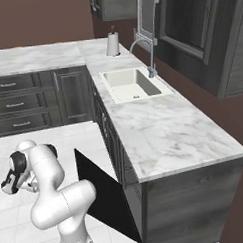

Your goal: Open the dishwasher door and pull out the top rack.

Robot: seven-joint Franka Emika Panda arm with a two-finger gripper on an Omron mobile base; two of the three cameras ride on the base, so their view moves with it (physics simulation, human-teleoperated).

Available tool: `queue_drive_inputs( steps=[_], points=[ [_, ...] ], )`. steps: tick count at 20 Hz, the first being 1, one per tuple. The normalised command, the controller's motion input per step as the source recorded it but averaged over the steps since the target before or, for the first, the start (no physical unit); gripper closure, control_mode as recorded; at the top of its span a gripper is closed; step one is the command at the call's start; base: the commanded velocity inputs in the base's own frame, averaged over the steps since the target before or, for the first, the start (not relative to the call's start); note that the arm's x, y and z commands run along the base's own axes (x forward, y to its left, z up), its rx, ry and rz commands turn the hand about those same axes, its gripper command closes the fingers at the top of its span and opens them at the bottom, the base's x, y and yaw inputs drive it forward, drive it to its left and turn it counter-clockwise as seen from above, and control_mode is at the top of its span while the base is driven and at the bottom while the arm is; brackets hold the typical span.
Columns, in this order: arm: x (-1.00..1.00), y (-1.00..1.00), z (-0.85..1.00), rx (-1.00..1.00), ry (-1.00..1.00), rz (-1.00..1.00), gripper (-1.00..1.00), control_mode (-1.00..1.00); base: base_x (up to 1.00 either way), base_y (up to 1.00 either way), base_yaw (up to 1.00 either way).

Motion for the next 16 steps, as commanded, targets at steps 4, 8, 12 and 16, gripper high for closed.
queue_drive_inputs(
  steps=[4,8,12,16],
  points=[
    [-0.01,-0.54,1.00,0.12,-0.21,0.00,-1.00,-1.00,0.00,0.00,0.00],
    [0.00,-0.53,1.00,0.17,-0.12,0.02,-1.00,-1.00,0.00,0.00,0.00],
    [-0.06,-0.44,1.00,0.18,-0.11,0.04,-1.00,-1.00,0.00,0.00,0.00],
    [-0.04,-0.46,1.00,0.18,-0.11,0.04,-1.00,-1.00,0.00,0.00,0.00]
  ],
)
